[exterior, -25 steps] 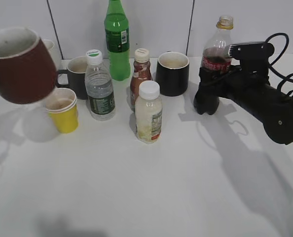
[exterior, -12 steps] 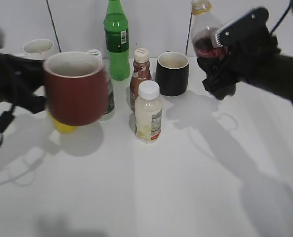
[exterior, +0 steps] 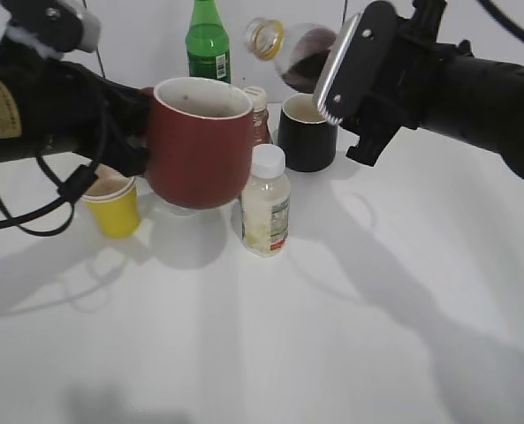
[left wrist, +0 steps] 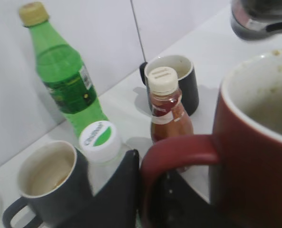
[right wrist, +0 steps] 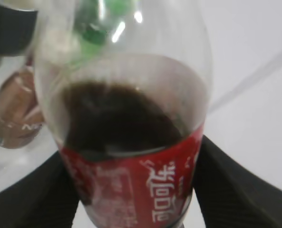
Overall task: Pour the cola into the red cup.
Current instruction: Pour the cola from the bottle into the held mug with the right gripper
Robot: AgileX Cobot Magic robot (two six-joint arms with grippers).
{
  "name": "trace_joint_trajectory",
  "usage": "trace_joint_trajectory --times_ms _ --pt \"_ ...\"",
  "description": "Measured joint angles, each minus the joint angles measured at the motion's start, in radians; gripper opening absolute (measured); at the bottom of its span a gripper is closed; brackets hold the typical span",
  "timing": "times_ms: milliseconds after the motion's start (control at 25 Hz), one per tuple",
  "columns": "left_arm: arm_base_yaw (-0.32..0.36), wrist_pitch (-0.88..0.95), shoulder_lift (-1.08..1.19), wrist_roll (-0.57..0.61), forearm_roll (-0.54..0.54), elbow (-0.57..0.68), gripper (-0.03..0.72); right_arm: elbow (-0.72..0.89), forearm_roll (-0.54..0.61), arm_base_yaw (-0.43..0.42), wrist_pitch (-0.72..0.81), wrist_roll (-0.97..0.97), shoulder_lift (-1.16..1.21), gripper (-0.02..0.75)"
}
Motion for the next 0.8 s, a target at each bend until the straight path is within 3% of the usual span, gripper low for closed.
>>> trace_joint_trajectory --times_ms 400,800 --pt "-0.038 0.006 0.039 0.0 -0.015 -0.021 0.051 -0.001 0.045 0.021 -0.127 -0.334 0.0 0.49" --pt "-0.039 -0.039 0.04 0.0 -0.035 -0.021 0.051 -0.001 0.048 0.021 -0.194 -0.454 0.0 0.49"
